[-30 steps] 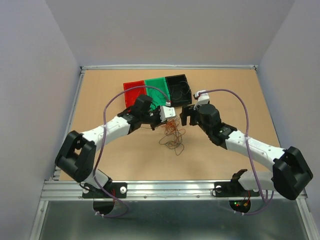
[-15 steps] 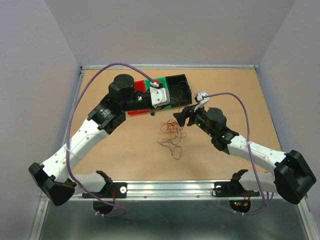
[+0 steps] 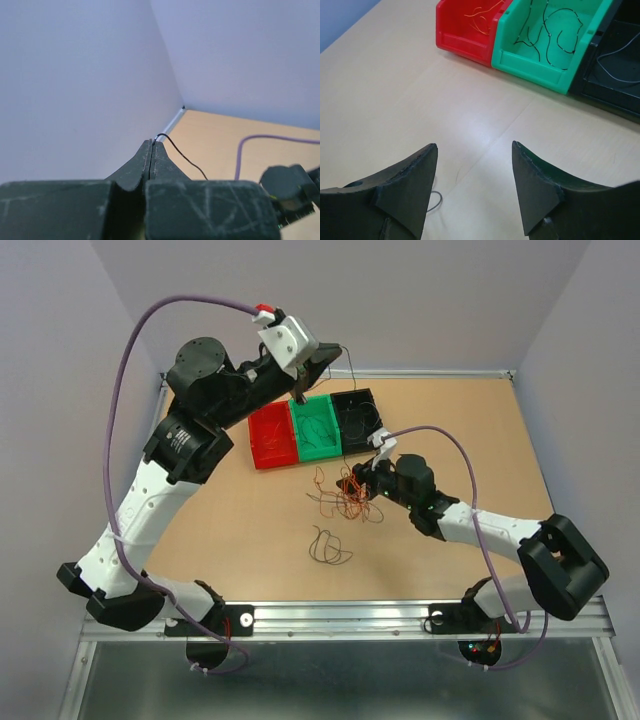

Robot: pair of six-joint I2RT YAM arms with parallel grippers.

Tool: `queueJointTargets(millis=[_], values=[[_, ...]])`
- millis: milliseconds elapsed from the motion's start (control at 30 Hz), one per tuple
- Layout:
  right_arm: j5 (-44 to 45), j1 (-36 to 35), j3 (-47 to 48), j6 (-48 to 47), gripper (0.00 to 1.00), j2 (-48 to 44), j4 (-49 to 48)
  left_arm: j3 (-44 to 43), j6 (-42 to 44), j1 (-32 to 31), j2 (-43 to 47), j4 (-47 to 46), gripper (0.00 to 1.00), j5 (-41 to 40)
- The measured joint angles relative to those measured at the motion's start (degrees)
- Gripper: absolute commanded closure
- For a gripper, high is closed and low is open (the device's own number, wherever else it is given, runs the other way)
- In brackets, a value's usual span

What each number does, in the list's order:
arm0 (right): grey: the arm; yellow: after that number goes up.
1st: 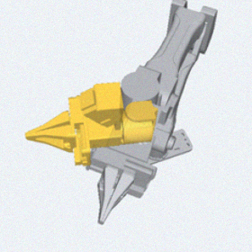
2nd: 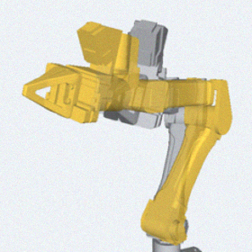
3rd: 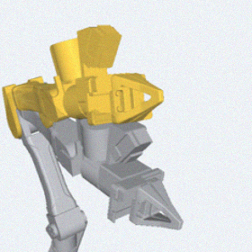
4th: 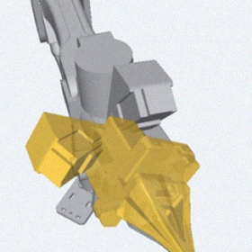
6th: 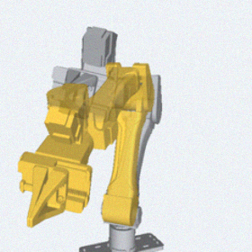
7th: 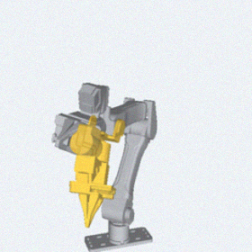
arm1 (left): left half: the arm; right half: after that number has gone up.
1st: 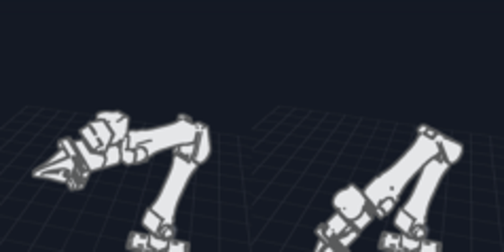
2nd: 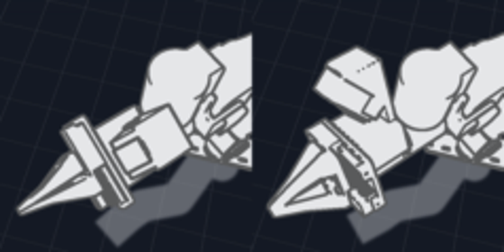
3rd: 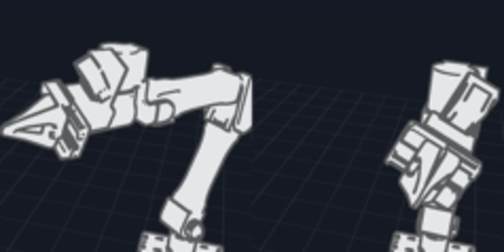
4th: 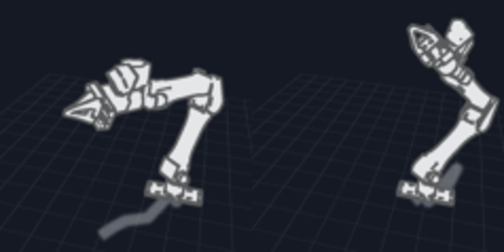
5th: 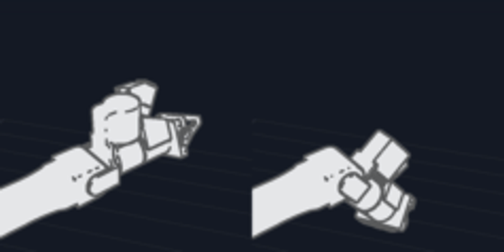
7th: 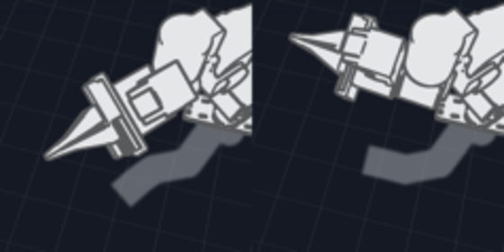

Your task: Untangle the cables

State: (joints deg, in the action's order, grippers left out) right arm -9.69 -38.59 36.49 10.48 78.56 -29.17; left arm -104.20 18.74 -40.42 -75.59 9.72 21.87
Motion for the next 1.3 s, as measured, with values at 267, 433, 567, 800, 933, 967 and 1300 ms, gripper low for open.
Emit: queueJointTargets(millis=[267,433,567,800,933,967,1300], values=[[2.40,0.00,-0.20,1.33,0.03,-7.80,0.92,-2.25,-2.73,0.02,-2.05,-1.18,1.00,-3.58],[13.22,0.00,-3.23,1.77,0.02,-19.26,2.34,10.08,-2.47,0.02,1.51,-3.63,1.00,-0.35],[17.92,0.04,-7.98,0.63,0.03,-28.81,3.48,19.04,-1.73,0.00,3.45,-4.83,1.00,1.07],[9.09,0.28,-12.83,-4.02,0.13,-34.53,1.44,21.90,-1.05,0.00,3.45,-6.75,1.00,3.23],[5.86,0.26,-13.09,-5.86,0.20,-30.40,-2.16,21.90,-0.83,0.00,3.45,-7.17,1.00,5.68],[5.01,0.26,-13.09,-6.36,0.22,-27.74,-3.41,21.90,-0.81,-0.02,3.45,-7.17,1.00,6.60],[-1.44,0.26,-9.75,-6.51,0.73,-8.44,-12.74,19.96,-0.61,-1.29,3.19,-4.17,1.00,7.91]])
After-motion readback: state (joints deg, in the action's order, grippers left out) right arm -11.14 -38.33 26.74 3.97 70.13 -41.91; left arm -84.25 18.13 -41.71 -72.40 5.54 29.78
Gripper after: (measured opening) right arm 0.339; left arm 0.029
